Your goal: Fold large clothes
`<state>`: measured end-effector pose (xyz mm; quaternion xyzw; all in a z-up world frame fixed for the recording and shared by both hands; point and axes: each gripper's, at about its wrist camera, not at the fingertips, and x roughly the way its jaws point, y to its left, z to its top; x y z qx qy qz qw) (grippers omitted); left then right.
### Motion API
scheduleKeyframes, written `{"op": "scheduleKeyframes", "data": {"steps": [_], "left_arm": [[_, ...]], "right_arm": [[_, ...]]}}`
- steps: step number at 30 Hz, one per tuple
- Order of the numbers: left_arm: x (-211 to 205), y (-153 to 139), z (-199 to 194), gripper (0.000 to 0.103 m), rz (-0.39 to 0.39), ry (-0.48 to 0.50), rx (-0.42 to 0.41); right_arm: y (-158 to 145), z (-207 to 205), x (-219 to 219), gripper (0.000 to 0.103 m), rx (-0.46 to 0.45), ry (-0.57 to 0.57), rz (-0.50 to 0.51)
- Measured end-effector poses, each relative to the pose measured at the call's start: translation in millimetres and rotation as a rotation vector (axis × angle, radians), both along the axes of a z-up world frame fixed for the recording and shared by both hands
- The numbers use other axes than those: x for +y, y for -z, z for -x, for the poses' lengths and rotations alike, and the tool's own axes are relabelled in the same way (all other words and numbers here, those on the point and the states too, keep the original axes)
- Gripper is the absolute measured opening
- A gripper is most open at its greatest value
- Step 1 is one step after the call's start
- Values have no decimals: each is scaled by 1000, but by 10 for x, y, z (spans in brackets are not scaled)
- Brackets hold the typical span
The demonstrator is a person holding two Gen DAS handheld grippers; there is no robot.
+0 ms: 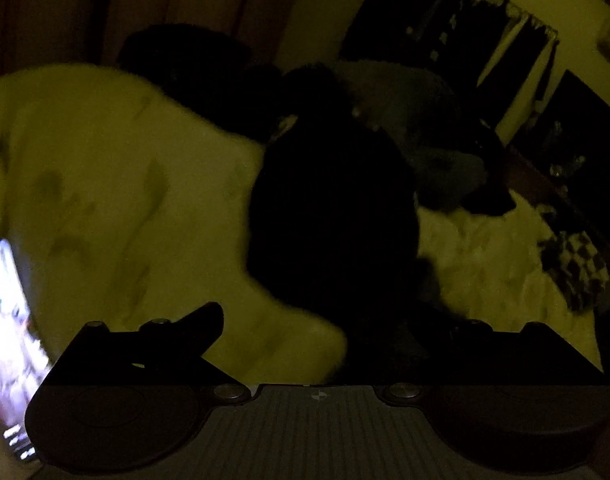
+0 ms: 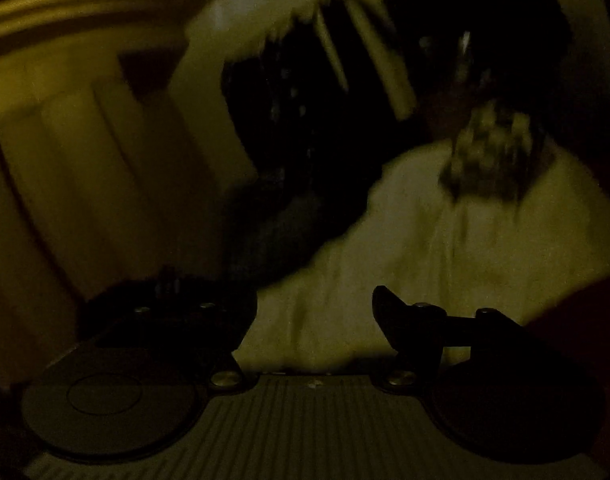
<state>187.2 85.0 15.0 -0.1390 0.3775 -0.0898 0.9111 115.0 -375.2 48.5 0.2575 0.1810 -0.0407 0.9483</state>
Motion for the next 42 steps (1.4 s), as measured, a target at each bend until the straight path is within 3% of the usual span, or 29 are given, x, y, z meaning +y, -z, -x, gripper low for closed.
{"op": "scheduleKeyframes", "data": {"steps": [3,6,9,12,14,16,19,22,25,27,33,36,37,42], "left_arm": [[131,-36,230,103,6,82,22],[117,-98,548,103,-41,178,9],[121,-77,955,103,-63,232,20],[224,-17,1286,103,39,273,23],[202,43,1421,103,54,328,39],[127,124,1520,103,-7,347,48],[13,313,1543,103,-105,353,83],[-9,409,1556,103,-115,346,75],[-30,443,1619,103,-153,361,79],[-70,443,1657,103,-194,377,67],[-182,522,1744,100,-287,418,16],[-158,523,1731,90,-260,436,26],[-148,518,1727,82,-259,434,24],[-107,504,1703,80,-230,428,27]], "right_arm": [[193,27,143,70,59,-78,-5],[293,-22,479,70,87,-182,47],[249,-143,962,72,141,-322,193],[429,-268,1552,72,223,-493,393],[651,-424,1911,71,311,-584,550],[877,-550,2196,70,381,-613,681],[1203,-715,2476,66,482,-707,768],[1319,-780,2564,65,422,-637,830],[1316,-848,2471,46,410,-586,788],[1315,-889,2393,12,407,-583,730],[862,-657,1882,12,262,-431,529],[602,-543,1330,12,200,-303,332],[529,-496,1114,12,182,-253,260],[246,0,-56,11,45,54,-12]]}}
